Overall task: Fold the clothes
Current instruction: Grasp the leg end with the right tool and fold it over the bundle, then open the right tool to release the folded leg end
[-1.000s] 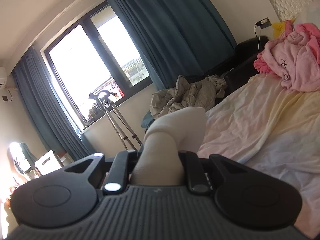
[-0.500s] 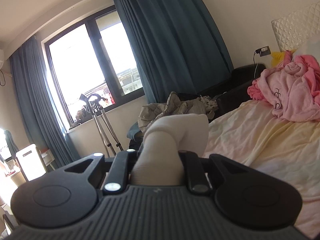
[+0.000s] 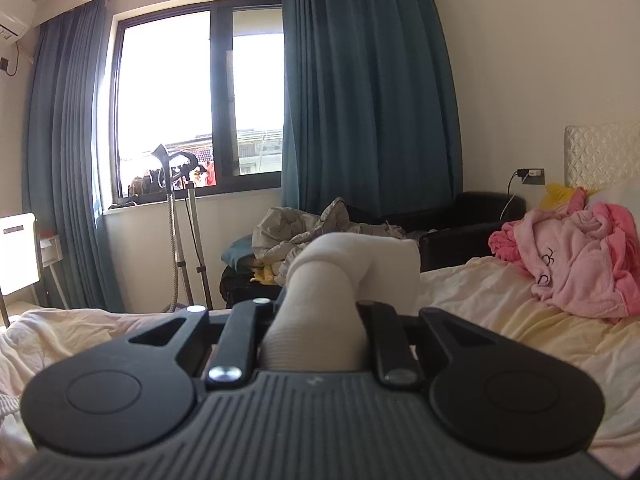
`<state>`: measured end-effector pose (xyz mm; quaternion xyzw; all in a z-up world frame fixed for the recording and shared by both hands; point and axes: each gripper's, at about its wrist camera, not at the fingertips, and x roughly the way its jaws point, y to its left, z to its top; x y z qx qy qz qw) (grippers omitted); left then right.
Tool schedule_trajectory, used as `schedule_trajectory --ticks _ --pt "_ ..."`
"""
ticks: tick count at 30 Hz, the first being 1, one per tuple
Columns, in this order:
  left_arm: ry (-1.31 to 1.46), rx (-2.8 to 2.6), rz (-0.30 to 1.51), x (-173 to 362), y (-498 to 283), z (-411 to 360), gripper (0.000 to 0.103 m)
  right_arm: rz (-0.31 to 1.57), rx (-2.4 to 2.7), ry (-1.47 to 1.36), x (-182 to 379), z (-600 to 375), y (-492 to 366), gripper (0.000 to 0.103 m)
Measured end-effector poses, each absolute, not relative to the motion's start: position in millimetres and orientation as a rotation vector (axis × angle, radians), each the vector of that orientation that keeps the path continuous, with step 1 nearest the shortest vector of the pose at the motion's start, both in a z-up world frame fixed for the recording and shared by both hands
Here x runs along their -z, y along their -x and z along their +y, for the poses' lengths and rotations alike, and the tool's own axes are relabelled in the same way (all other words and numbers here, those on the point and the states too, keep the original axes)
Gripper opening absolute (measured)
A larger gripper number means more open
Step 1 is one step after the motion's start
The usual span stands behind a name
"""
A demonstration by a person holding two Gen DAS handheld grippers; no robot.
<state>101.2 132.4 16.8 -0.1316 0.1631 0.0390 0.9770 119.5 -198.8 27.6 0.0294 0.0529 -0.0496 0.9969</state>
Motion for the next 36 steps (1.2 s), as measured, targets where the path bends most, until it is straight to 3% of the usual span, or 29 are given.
schedule_trajectory --ticks 8,18,27,29,36 --pt "0.489 -0.252 0.219 -9.4 -87.7 219.7 0.098 0.076 0.051 0.201 15.5 -29.8 -152.7 0.019" --pt "0.672 -0.411 0.073 -10.9 -50.9 279.9 0.098 0.234 -0.266 0.42 96.5 132.9 -161.6 0.02" --pt "0.636 -0.208 0.181 -6.1 -73.0 256.0 0.098 0.262 -0.539 0.389 70.9 86.9 -137.4 0.044" --pt "0.603 -0.145 0.228 -3.8 -79.5 244.6 0.098 0.257 -0.57 0.354 59.0 60.6 -123.5 0.059" --pt "0.42 -0.033 0.361 8.3 -94.0 196.0 0.098 0.256 -0.533 0.208 26.5 -45.3 -79.6 0.065"
